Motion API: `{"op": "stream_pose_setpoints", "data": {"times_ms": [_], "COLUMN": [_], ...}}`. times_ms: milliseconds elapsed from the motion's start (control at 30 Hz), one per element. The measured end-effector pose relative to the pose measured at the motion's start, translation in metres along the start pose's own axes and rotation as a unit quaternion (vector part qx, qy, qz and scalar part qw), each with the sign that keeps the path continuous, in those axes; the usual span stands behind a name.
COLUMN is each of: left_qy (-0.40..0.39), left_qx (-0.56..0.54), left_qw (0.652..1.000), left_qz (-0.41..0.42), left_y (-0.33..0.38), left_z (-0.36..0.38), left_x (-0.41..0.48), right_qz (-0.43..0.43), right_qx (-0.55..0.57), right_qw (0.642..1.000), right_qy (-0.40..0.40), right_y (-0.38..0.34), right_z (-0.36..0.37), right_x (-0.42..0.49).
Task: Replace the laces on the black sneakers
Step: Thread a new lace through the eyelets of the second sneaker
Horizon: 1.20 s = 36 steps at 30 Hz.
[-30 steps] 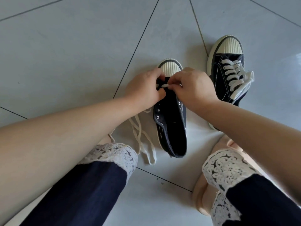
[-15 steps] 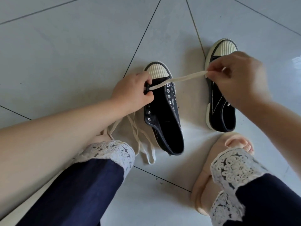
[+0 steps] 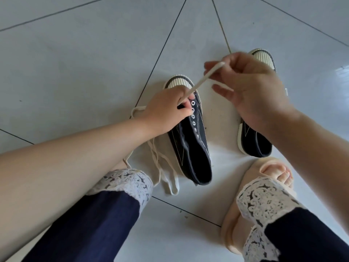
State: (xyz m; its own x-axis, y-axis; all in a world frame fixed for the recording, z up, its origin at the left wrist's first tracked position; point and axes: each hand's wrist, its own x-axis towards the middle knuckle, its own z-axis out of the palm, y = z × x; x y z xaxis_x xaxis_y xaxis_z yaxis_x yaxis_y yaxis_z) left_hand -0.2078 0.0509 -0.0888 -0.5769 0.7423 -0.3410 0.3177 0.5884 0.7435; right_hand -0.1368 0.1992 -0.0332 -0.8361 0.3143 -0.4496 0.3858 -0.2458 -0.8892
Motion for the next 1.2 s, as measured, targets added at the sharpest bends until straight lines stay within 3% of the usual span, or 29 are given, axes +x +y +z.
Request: {"op": "stream_pose_setpoints", "data": {"times_ms": [67,167,367,567,733,800,867,933,1033,1100,1200], "left_qy": [0.002,0.014,-0.033,-0.027,-0.046,-0.043,-0.024,-0.007,0.007,0.015,0.024], "left_qx": [0.025,0.043,0.098,0.108,0.061,0.045,0.031,0.031,0.052,0.057,0.068], "left_qw": [1.000,0.998,0.986,0.989,0.994,0.996,0.998,0.998,0.995,0.994,0.993], "left_qz": [0.012,0.041,0.131,0.101,0.084,0.063,0.047,0.049,0.087,0.093,0.094], "left_y": [-0.008,-0.013,-0.002,-0.018,-0.011,-0.014,-0.017,-0.017,-0.015,-0.015,-0.013], "left_z": [0.003,-0.001,0.007,-0.001,0.002,0.003,0.004,0.005,0.006,0.006,0.006], "left_x": [-0.002,-0.005,-0.002,-0.008,0.000,0.003,0.002,0.000,-0.001,-0.001,0.000], "right_qz": [0.071,0.098,0.068,0.010,-0.031,-0.015,-0.003,-0.016,-0.007,-0.039,-0.065], "right_qx": [0.159,0.231,0.203,0.170,-0.003,-0.159,-0.364,-0.503,-0.570,-0.619,-0.648], "right_qw": [0.985,0.968,0.971,0.972,0.974,0.963,0.925,0.864,0.821,0.783,0.757], "right_qy": [-0.009,0.015,0.104,0.162,0.223,0.218,0.108,0.024,-0.037,-0.046,-0.057], "right_y": [0.001,0.004,-0.005,-0.023,-0.033,-0.020,0.006,0.027,0.042,0.045,0.045], "right_z": [-0.008,-0.016,-0.042,-0.096,-0.100,-0.072,-0.035,-0.006,0.019,0.025,0.027], "right_x": [0.000,-0.003,-0.005,-0.005,-0.004,0.000,0.004,0.004,0.007,0.012,0.019]}}
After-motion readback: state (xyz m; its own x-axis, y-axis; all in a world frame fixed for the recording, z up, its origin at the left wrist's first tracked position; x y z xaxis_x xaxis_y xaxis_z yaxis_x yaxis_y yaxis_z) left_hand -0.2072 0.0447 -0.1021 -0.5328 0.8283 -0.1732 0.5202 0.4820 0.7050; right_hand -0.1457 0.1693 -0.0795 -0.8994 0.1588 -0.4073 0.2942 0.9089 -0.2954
